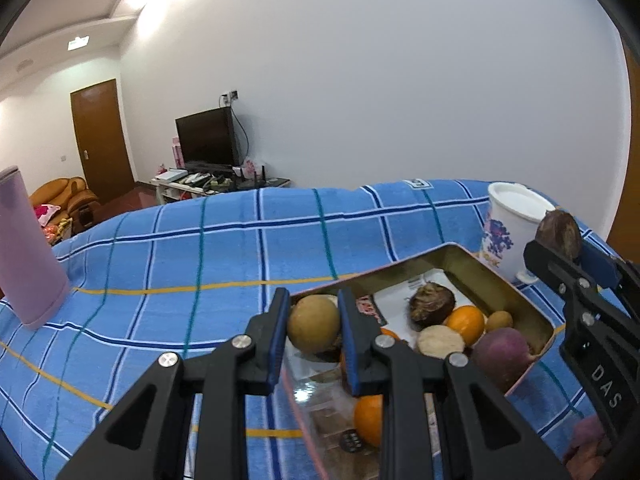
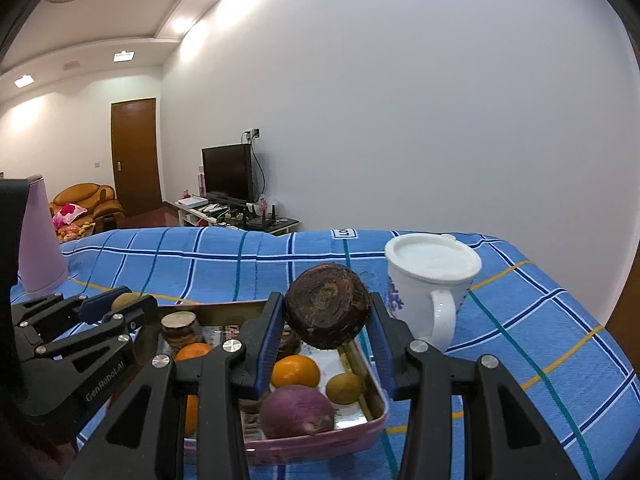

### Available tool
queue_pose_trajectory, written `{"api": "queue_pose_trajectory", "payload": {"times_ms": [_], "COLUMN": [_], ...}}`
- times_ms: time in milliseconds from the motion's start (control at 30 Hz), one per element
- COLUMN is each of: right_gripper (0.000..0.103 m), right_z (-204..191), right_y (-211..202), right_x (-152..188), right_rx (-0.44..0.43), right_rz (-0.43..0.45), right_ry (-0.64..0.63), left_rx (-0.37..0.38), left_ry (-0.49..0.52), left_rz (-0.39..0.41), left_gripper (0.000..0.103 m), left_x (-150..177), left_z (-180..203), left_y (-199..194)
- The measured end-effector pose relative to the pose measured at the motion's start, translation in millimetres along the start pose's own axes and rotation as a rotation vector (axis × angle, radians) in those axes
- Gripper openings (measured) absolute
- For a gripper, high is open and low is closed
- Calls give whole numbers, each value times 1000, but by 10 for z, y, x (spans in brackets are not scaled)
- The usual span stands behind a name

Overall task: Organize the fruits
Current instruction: 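Lower the brown fruit and tan fruit into the tray and open both tools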

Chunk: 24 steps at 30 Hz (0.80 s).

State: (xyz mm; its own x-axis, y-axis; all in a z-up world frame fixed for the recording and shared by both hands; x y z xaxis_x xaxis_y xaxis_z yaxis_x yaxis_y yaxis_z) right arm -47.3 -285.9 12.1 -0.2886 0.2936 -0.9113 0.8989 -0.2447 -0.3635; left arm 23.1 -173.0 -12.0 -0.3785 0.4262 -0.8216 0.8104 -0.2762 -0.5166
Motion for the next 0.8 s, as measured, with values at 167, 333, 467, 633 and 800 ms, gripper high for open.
{"api": "queue_pose_trajectory", "payload": {"times_ms": [167, 333, 467, 633, 800], "right_gripper": [43, 43, 43, 43, 43], "right_z": [75, 81, 82, 137, 201], "right_y": [9, -31, -54, -60, -54], "right_x": [-5, -11, -14, -7, -6], "right_rx": [9, 7, 11, 22, 35], "right_rz": [1, 1, 6, 4, -3], "right_ry": [-2, 5, -5, -9, -3], "left_rx": [15, 22, 26, 40, 55], "left_ry": [10, 10, 17, 37, 50], "left_rz": [-1, 2, 2, 5, 10], "left_gripper": [26, 26, 26, 26, 26], "left_x": [-7, -9, 1, 11, -15], "left_z": [98, 142, 189, 292, 381], "left_y": [12, -11, -34, -76, -92]}}
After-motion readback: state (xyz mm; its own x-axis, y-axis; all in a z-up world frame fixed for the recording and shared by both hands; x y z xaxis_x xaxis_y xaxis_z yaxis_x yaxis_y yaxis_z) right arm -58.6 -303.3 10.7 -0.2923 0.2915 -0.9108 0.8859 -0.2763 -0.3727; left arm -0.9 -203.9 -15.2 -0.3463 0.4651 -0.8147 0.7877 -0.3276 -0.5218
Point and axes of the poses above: each gripper's, at about its wrist camera, not at the fingertips, and y roughly the way its jaws point, z to its right, x to its underside, the point moved 7 cm from there along y, roughly the way its jaws point, and after that the axes turned 14 degrees about y, right-handed, at the moved point
